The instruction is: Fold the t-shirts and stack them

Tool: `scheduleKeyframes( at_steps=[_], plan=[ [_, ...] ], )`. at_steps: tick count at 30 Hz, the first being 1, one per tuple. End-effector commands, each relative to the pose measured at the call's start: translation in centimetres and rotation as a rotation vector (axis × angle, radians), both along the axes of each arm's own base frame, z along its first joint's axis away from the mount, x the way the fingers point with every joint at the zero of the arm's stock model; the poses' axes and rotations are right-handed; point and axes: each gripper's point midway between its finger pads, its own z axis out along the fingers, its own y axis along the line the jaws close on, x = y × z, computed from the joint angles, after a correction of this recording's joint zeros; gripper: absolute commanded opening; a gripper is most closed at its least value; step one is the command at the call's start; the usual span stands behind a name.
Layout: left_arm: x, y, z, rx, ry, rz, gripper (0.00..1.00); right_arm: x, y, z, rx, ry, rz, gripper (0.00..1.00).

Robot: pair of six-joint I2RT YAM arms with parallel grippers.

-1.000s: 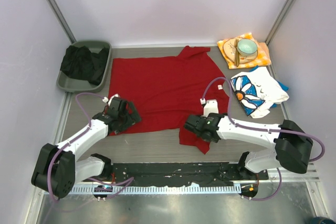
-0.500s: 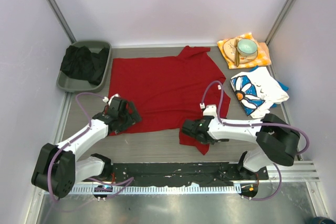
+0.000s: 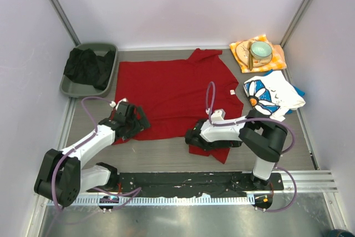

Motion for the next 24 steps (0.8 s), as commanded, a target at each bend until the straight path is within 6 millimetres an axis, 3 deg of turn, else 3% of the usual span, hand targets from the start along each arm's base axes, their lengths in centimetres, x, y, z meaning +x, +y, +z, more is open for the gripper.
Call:
scheduleKeyframes(
  at_steps=[1,7,10,15,18,20,21,23,24],
  plan=[
    [0.8,-0.5,0.8,-0.007,-0.032,-0.028,1.00,-1.9,-1.5,-1.7,-0.066,0.051,-0.101,0.95],
    [0.1,-0.1,2.5,-0.011,-0.058,-0.028,1.00,-1.7,-1.7,-0.9,-0.115,0.027,-0.119,0.96],
    [-0.1,-0.1,4.2,-0.036,-0.096,-0.014,1.00,-0.7,-0.4,0.9,-0.058,-0.024,-0.096,0.96],
    [0.3,-0.3,8.2,-0.056,-0.156,-0.021,1.00,1.6,3.6,4.4,0.112,-0.073,0.002,0.96],
    [1.7,-0.2,11.0,-0.040,-0.221,-0.019,1.00,3.8,6.3,7.9,0.218,-0.148,0.076,0.99],
    [2.9,-0.5,11.3,-0.019,-0.210,-0.034,1.00,5.8,8.2,11.2,0.283,-0.235,0.114,1.00],
    [3.9,-0.8,12.8,-0.020,-0.235,-0.039,1.00,6.6,8.7,12.4,0.289,-0.273,0.137,1.00],
    [5.0,-1.3,13.3,-0.008,-0.230,-0.063,1.00,8.5,9.2,14.8,0.308,-0.349,0.154,1.00],
    [6.4,-1.8,13.8,-0.002,-0.240,-0.066,1.00,10.4,9.0,15.3,0.324,-0.357,0.157,1.00]
  ],
)
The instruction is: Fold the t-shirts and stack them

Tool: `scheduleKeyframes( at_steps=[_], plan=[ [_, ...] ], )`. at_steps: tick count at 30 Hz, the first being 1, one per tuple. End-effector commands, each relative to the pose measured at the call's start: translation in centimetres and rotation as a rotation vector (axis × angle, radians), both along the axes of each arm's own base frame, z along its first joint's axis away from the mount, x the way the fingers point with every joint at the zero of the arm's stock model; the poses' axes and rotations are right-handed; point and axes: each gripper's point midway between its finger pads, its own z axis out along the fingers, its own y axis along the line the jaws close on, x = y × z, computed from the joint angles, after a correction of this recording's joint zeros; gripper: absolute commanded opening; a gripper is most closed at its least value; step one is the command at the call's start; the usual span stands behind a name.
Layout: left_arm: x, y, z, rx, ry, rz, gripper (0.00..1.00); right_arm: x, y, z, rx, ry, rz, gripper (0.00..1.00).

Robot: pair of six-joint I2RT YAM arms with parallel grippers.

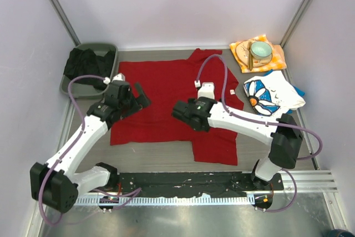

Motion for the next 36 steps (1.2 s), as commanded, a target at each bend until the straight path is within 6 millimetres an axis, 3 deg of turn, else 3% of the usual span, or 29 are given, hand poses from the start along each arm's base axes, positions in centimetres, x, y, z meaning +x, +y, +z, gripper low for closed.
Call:
scheduleKeyframes(
  at_steps=[1,2,3,5,6,7,8,10,11,12,13,14,22,25,29,36],
  plan=[
    [3.5,-0.8,1.6,0.056,-0.026,-0.035,1.00,6.1,0.5,5.2,0.055,-0.164,0.043,1.00],
    [4.4,-0.7,1.6,0.069,-0.031,-0.030,1.00,6.8,0.6,4.6,0.113,-0.133,0.047,1.00],
    [6.0,-0.8,1.0,0.077,-0.021,-0.017,1.00,9.0,1.3,4.9,0.190,-0.176,0.046,1.00],
    [8.1,-1.0,1.3,0.060,-0.014,-0.020,1.00,11.8,-1.0,3.7,0.211,-0.155,0.029,1.00],
    [8.9,-0.8,-1.0,0.089,0.056,-0.020,1.00,13.4,0.1,3.4,0.299,-0.167,0.056,1.00],
    [9.5,-0.6,-1.5,0.095,0.072,-0.013,1.00,15.1,-1.8,3.0,0.296,-0.166,0.036,1.00],
    [10.9,0.0,-1.4,0.097,0.071,0.013,1.00,16.5,-2.0,2.9,0.321,-0.182,0.033,1.00],
    [12.3,0.7,-3.2,0.104,0.108,0.054,1.00,18.3,-2.1,0.6,0.333,-0.122,0.048,1.00],
    [13.4,1.3,-3.0,0.096,0.095,0.075,1.00,19.7,-2.7,0.9,0.339,-0.126,0.038,1.00],
    [14.0,1.6,-3.2,0.100,0.099,0.090,1.00,20.4,-2.7,-0.1,0.331,-0.106,0.041,1.00],
    [14.5,1.8,-4.6,0.104,0.136,0.097,1.00,21.0,-2.4,-0.3,0.344,-0.103,0.057,1.00],
    [15.4,2.1,-4.1,0.099,0.128,0.107,1.00,22.1,-2.3,-0.2,0.359,-0.123,0.077,1.00],
    [18.1,3.3,-7.3,0.144,0.205,0.124,1.00,24.5,-0.9,-4.7,0.401,-0.040,0.125,1.00],
    [18.7,3.3,-8.9,0.159,0.244,0.122,1.00,25.2,-1.4,-6.2,0.394,-0.015,0.097,1.00],
    [20.1,3.7,-10.4,0.189,0.269,0.124,1.00,25.8,-2.3,-9.7,0.399,0.046,0.049,1.00],
    [22.2,4.6,-12.8,0.204,0.296,0.135,1.00,27.3,-3.1,-12.0,0.424,0.074,0.009,1.00]
  ],
)
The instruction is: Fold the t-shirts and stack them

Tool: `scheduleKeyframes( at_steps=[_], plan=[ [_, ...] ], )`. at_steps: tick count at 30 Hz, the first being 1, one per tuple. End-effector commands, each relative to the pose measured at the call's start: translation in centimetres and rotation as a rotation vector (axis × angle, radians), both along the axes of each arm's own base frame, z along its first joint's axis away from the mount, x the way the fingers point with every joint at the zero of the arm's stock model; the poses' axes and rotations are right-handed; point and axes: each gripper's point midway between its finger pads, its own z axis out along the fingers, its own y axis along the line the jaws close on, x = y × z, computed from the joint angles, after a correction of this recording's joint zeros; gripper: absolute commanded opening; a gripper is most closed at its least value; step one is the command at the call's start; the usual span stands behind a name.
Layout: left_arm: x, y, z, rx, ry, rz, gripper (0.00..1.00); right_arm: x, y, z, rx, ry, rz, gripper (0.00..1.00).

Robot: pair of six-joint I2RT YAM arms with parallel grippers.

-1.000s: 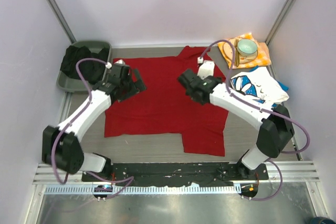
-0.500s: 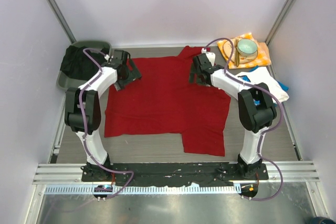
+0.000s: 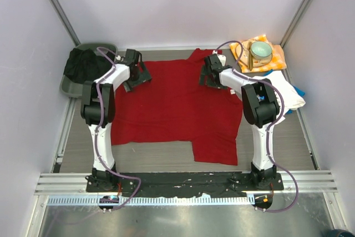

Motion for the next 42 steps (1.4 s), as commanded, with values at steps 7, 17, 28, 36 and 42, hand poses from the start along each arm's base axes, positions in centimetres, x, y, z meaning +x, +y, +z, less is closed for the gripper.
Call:
scheduleKeyframes(
  at_steps=[7,17,28,36,42],
  plan=[
    [4.2,1.9,-1.9,0.027,0.000,0.021,1.00,3.3,-0.2,-1.7,0.032,0.021,-0.043,1.00],
    [8.2,1.6,0.0,0.002,-0.057,0.001,1.00,4.5,-0.6,-0.7,0.023,-0.006,-0.061,1.00],
    [3.0,2.1,10.7,-0.029,-0.224,0.006,1.00,1.8,-1.6,15.5,0.109,-0.320,-0.057,1.00],
    [-7.5,1.5,14.4,-0.156,-0.365,-0.052,1.00,-9.4,-0.4,16.7,0.217,-0.385,0.014,1.00],
    [-13.3,2.2,12.2,-0.135,-0.315,-0.089,1.00,-15.2,1.7,17.4,0.231,-0.411,0.107,1.00]
  ],
)
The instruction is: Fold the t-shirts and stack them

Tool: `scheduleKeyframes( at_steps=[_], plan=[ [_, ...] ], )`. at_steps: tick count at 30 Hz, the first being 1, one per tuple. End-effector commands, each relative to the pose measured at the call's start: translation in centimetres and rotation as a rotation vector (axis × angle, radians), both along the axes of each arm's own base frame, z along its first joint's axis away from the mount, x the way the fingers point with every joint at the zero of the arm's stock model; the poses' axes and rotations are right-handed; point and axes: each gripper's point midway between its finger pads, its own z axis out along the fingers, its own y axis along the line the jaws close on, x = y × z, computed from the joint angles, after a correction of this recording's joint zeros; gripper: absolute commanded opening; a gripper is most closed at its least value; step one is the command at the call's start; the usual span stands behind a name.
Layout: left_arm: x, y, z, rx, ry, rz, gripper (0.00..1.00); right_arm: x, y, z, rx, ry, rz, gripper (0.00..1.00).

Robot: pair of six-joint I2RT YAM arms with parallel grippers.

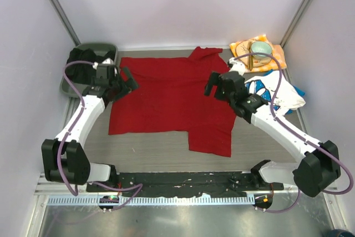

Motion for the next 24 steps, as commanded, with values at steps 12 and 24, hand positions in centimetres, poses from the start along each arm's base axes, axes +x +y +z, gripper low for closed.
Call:
scheduleKeyframes(
  at_steps=[12,24],
  plan=[
    [-9.8,9.3,-8.1,0.046,0.286,0.333,0.98,-5.3,1.9,-3.7,0.004,0.038,0.099,1.00],
    [-14.0,10.3,-11.8,0.022,0.469,0.571,0.88,-6.0,1.5,-4.1,-0.016,0.040,0.118,1.00]
  ],
)
